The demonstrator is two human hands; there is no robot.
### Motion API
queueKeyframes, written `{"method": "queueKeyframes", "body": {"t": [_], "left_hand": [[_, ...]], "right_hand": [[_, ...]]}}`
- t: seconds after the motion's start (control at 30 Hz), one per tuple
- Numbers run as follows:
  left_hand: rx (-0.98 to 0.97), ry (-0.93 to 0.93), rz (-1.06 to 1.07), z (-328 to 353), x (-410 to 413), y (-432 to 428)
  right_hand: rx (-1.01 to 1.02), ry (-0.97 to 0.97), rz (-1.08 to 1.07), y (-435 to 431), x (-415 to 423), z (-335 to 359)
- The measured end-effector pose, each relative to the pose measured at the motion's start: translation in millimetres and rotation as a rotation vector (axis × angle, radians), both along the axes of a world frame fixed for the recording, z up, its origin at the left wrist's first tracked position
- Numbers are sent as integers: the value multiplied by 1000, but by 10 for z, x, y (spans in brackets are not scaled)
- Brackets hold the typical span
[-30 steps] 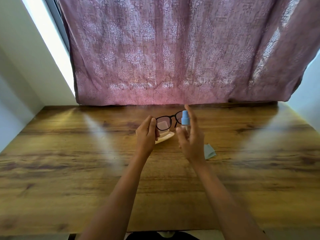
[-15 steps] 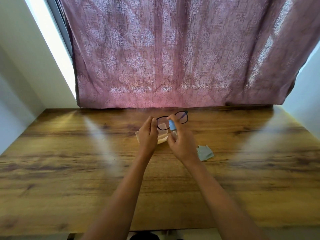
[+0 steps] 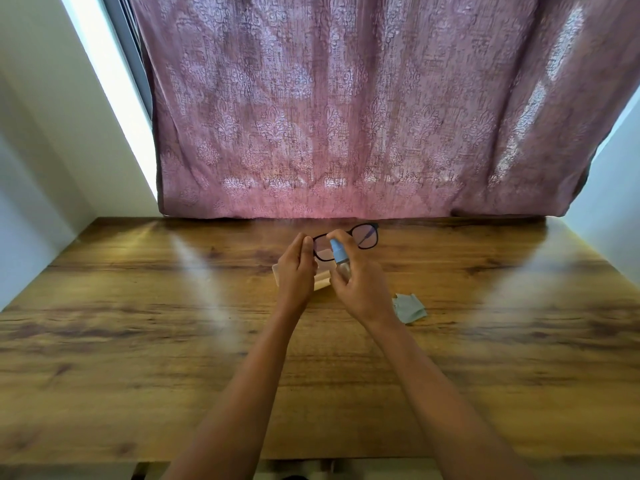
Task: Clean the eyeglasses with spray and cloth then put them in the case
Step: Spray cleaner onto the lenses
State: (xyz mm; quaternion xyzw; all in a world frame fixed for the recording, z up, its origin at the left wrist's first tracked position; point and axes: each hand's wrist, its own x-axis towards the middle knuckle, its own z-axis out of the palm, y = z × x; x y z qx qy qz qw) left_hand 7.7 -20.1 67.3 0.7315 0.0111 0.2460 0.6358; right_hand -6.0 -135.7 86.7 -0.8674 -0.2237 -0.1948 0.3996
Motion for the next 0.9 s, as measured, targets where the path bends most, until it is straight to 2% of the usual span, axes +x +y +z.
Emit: {"method": "queueKeyframes", "body": {"t": [0.1,0.33,0.47,0.9], "left_hand": [[-20,-8,-13,-5,13,7],[-112,13,-28,-44,97,83],[-139,16,-58,-68,119,70],[-159,17,-91,-68,110,31]], "right_hand": [[-10,20,5,-18,13,0],[161,-3,-44,-257,134,54],[132,7,-105,-351,194,77],[71,49,-74,-357,223,8]]}}
